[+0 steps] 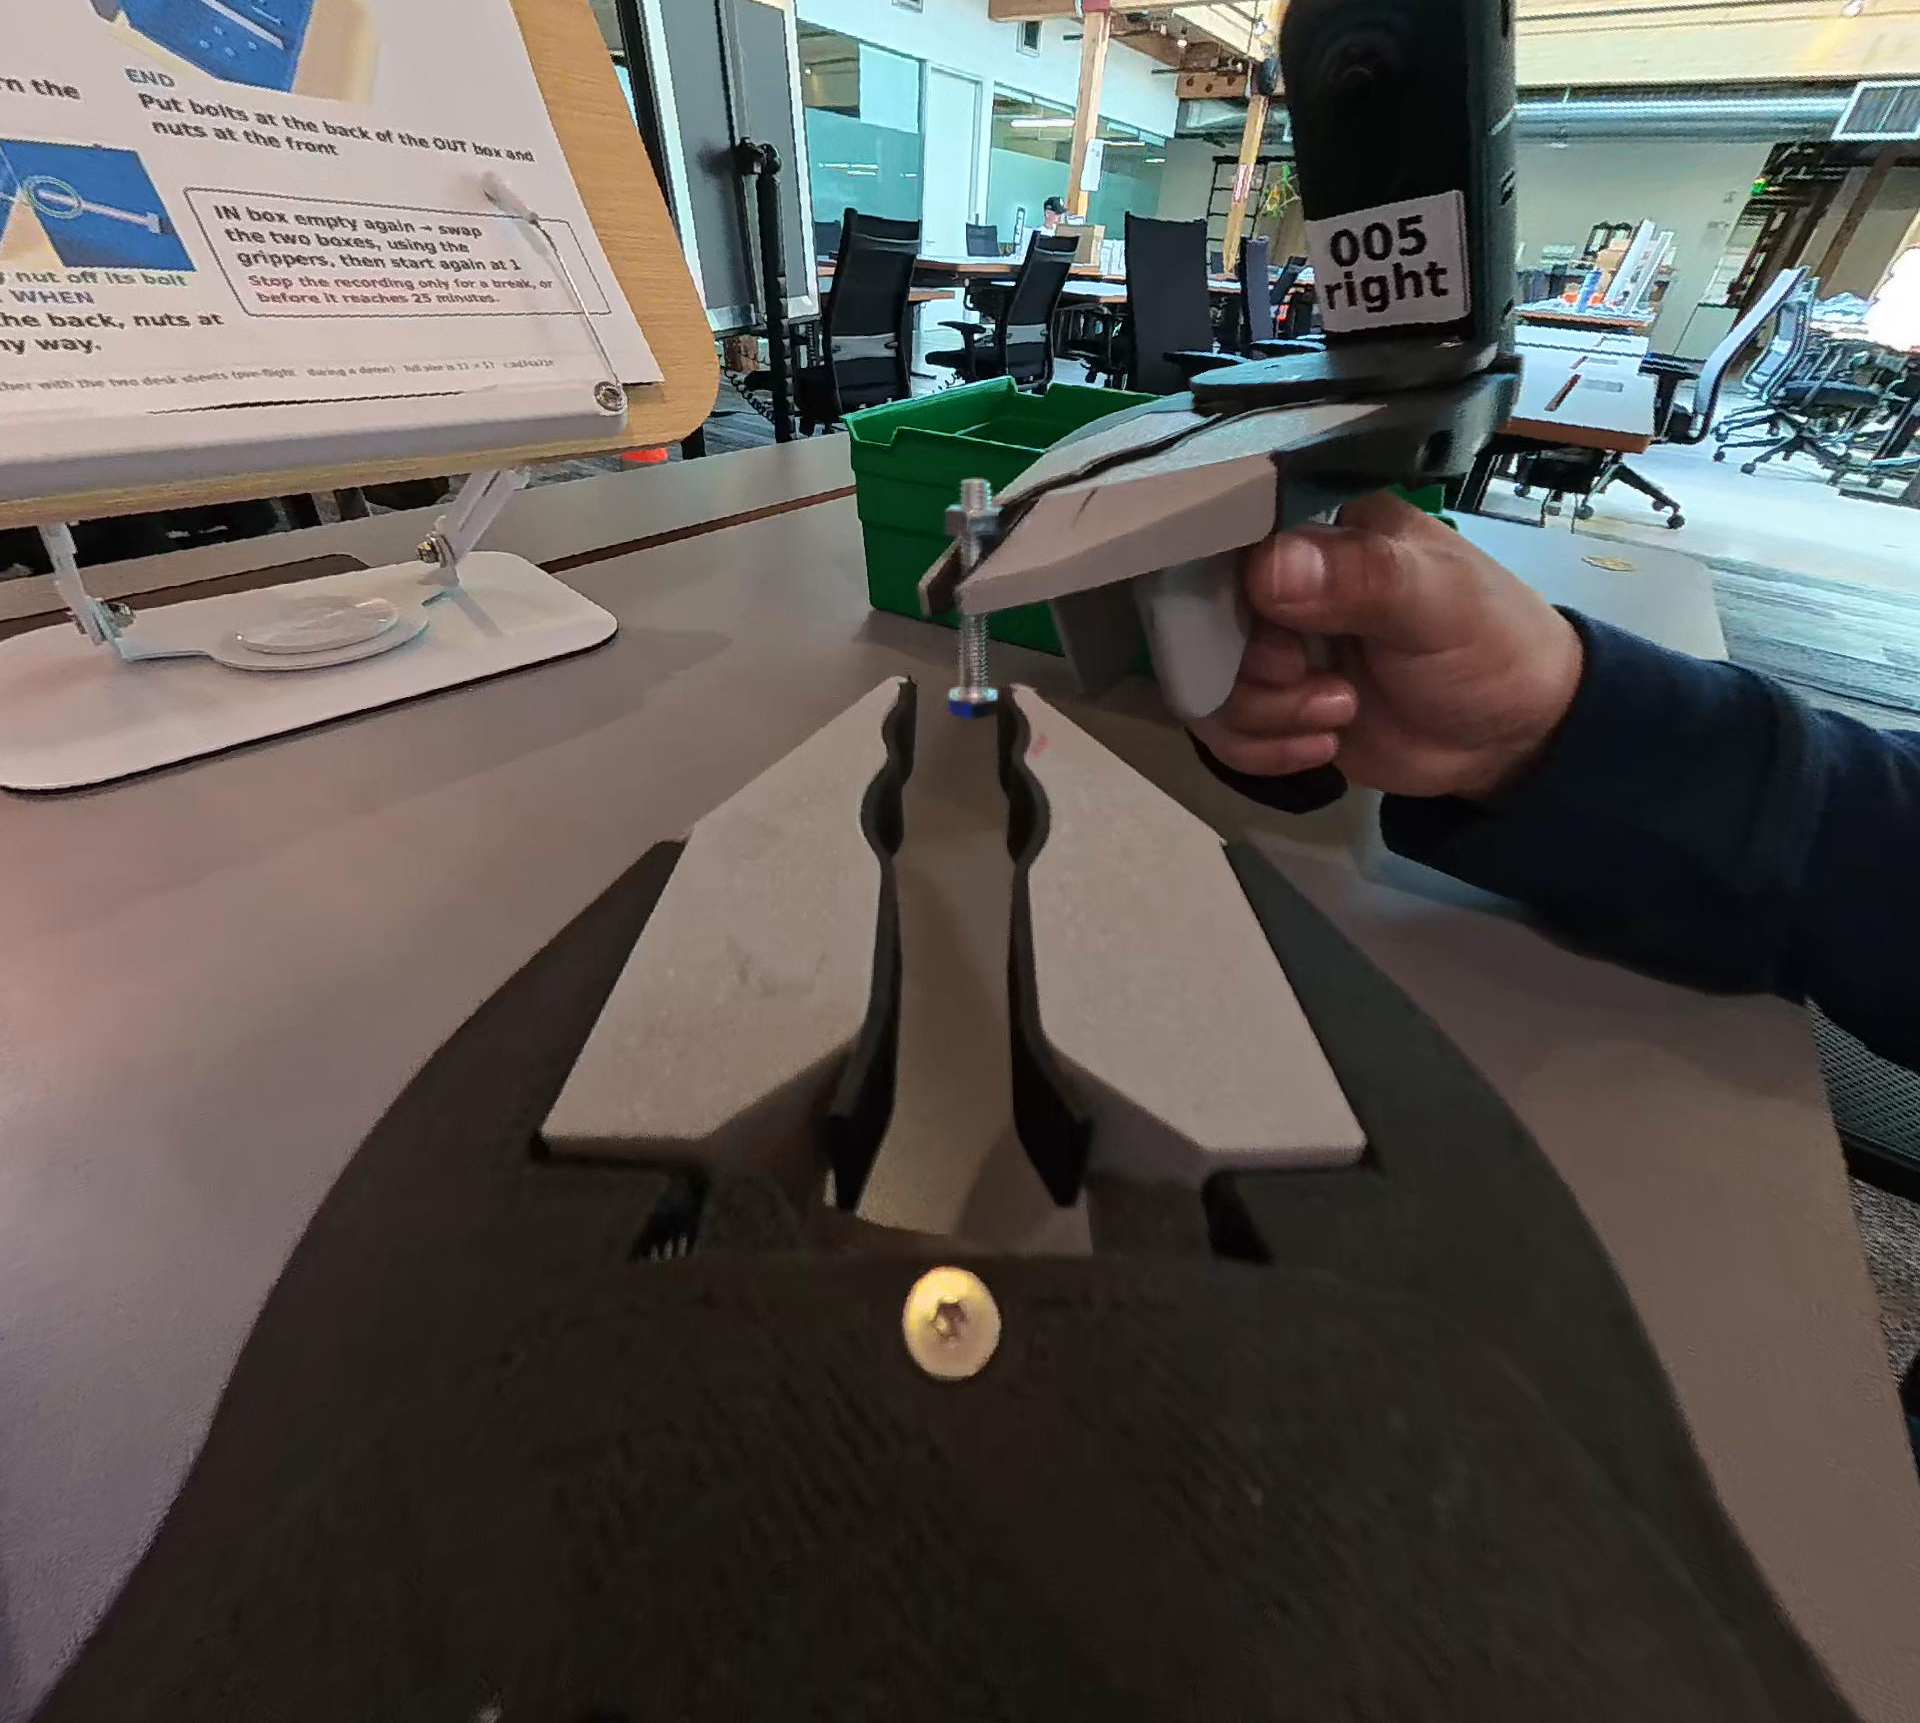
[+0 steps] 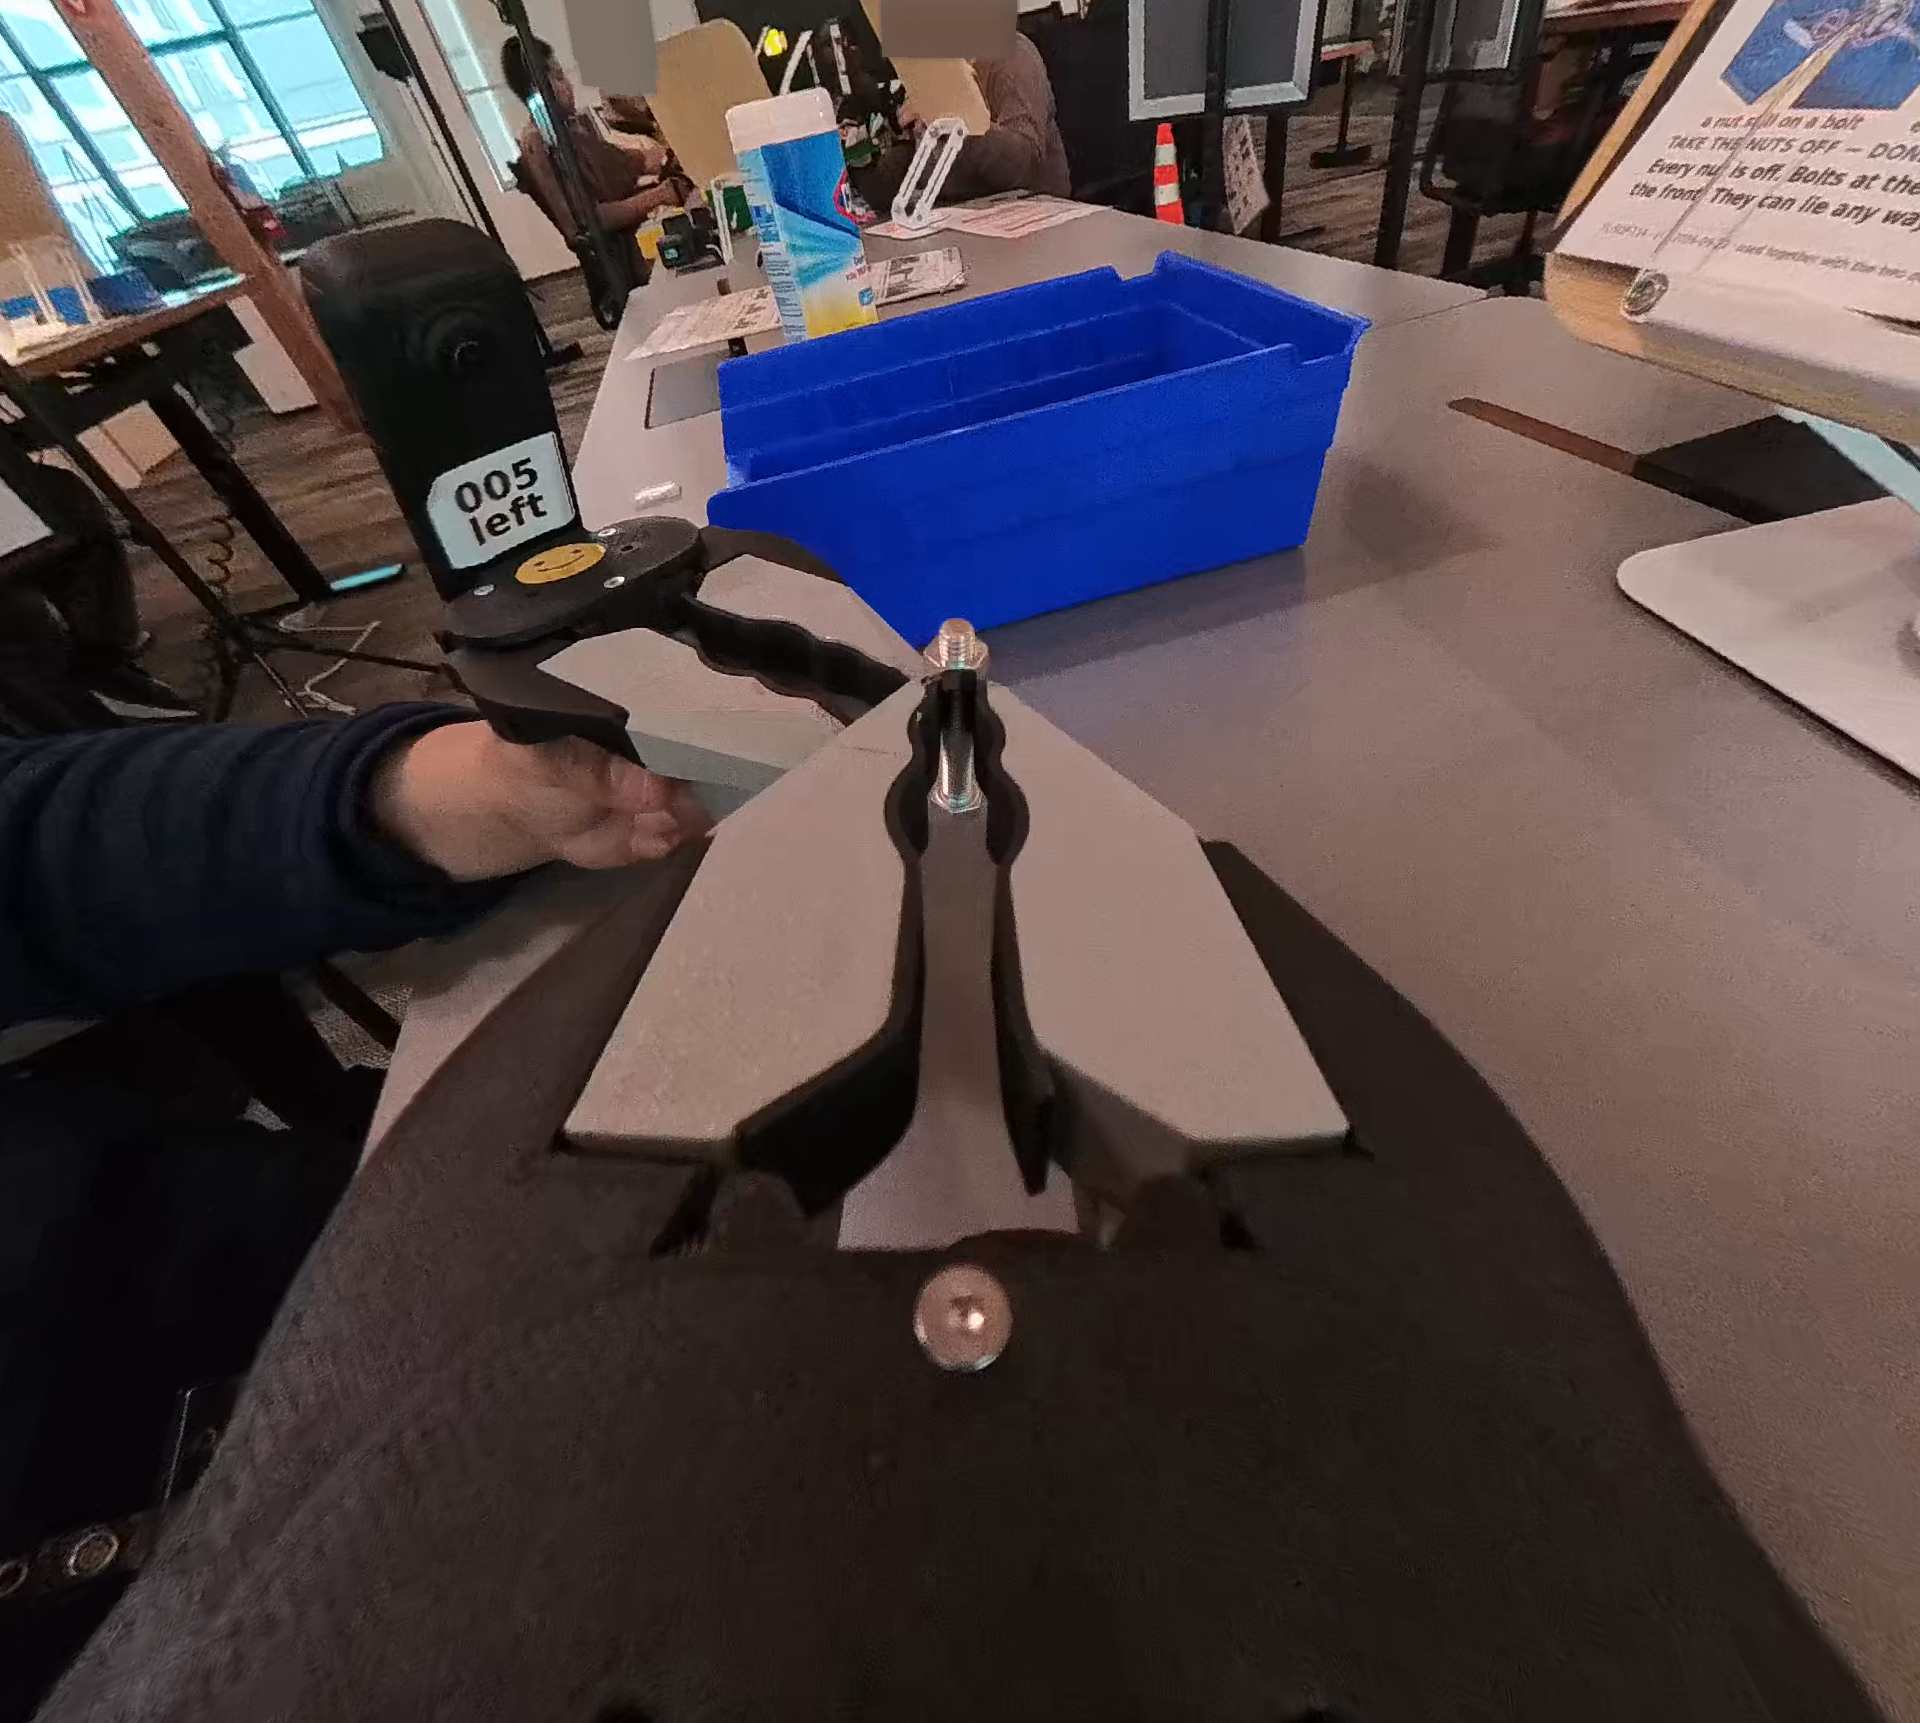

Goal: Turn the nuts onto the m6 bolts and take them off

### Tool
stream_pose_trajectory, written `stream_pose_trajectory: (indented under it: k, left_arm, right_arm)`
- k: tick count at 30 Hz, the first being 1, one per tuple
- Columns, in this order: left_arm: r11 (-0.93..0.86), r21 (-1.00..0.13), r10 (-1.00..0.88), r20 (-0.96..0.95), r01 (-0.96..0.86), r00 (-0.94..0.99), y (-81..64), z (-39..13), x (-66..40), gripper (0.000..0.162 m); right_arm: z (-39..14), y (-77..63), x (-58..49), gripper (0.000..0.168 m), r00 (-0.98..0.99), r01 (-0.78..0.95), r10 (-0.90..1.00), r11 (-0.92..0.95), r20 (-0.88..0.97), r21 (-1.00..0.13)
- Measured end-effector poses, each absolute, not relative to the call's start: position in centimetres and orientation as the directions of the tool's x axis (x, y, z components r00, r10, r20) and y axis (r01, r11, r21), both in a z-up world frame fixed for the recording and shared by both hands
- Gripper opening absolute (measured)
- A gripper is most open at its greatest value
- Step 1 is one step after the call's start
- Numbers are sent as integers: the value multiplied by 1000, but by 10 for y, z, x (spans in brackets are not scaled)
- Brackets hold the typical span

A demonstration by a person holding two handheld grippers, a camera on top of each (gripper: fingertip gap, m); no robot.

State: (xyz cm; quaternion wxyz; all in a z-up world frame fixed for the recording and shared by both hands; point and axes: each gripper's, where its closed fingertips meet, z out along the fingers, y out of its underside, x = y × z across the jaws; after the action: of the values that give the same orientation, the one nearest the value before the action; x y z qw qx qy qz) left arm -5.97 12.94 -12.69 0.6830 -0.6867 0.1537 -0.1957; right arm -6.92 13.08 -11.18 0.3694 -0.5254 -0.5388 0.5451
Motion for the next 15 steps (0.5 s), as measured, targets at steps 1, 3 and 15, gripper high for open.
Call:
stream_pose_trajectory:
  k: [1,3,15]
  left_arm:
    - [-22,-998,-477,63,60,876,130,-127,-60,13]
    - [-24,-997,-476,73,69,876,130,-127,-61,13]
    - [-43,-996,-489,91,80,868,129,-128,-60,14]
  right_arm:
    - [-111,132,-69,2,-174,160,968,-153,-180,-975]
    - [-110,132,-68,2,-178,155,966,-163,-190,-974]
    - [-107,128,-68,2,-199,148,957,-184,-212,-972]
